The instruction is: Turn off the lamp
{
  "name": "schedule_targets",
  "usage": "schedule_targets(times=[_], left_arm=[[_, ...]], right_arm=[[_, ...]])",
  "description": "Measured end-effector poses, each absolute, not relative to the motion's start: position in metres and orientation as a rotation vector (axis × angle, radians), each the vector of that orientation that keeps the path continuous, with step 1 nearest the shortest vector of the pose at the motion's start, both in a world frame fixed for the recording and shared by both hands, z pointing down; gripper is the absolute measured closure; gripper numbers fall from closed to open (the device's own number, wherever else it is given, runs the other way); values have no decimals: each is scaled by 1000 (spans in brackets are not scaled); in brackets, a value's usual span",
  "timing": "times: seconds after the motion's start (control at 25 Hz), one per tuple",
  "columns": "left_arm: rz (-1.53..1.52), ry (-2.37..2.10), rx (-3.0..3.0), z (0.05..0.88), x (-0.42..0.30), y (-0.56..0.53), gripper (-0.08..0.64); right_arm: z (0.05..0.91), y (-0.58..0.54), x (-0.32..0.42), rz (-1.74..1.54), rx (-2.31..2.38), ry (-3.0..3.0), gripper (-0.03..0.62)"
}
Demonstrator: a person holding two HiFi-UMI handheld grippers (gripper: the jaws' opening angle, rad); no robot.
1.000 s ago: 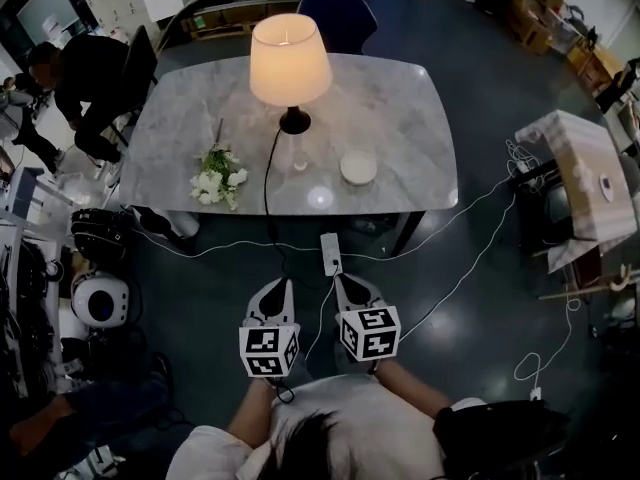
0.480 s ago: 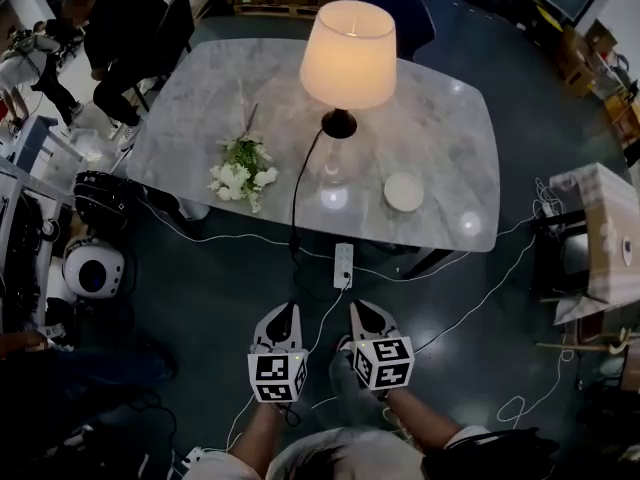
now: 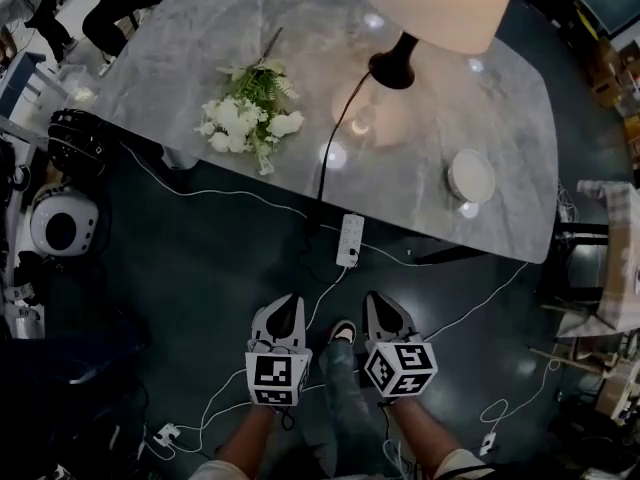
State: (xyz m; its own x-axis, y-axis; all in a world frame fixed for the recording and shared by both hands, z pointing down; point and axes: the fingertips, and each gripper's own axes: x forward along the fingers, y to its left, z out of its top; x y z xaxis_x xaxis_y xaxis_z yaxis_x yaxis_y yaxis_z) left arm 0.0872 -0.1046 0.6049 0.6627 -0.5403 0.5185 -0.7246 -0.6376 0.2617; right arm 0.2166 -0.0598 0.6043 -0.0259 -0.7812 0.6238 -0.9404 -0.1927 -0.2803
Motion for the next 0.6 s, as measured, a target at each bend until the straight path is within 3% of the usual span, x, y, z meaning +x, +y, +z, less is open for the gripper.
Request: schedule_targets(times=[0.36, 0.6], left_arm=[[583, -980, 2379, 688, 75, -98, 565], [568, -1004, 2371, 701, 67, -106, 565]], right_arm=[[681, -59, 204, 1053, 2009, -1814, 594], [684, -76, 203, 1019, 2029, -1837, 594]])
